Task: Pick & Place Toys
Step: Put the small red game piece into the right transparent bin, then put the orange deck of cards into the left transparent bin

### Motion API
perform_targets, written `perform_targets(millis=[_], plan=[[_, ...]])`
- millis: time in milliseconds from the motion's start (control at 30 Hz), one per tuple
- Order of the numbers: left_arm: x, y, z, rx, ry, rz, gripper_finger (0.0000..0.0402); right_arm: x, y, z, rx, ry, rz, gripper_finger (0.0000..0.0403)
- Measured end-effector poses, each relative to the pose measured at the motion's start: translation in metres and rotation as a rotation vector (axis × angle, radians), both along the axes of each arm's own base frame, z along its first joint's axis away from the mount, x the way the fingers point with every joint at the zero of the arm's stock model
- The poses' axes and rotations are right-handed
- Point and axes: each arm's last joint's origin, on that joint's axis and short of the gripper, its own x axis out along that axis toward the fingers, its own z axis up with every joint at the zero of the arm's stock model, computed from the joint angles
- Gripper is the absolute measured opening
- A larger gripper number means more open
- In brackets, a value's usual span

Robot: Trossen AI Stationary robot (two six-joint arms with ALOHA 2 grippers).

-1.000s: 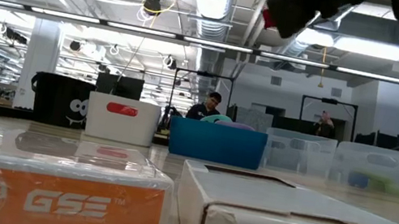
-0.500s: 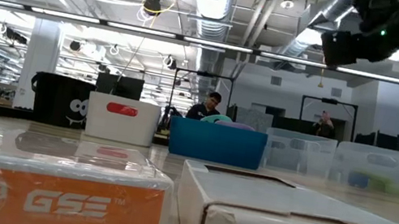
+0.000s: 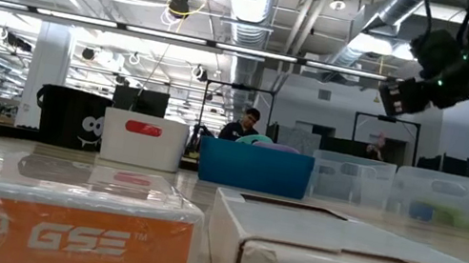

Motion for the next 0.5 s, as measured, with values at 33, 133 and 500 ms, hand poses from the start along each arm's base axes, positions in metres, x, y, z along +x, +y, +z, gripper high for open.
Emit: perform_targets(millis=[33, 133, 500], plan=[[0.0, -0.001, 0.0, 0.0, 0.002, -0.002, 0.024, -0.002, -0.001, -0.004, 0.0, 0.004, -0.004, 0.0174], [-0.001, -0.003, 0.0, 0.0, 0.001, -0.011, 0.024, -0.006, -0.001, -0.015, 0.0, 0.006, -0.008, 0.0173], [-0.001, -0.004, 0.0, -0.001, -0.001, -0.016, 0.024, -0.012, 0.0, -0.026, 0.002, 0.019, -0.008, 0.025]])
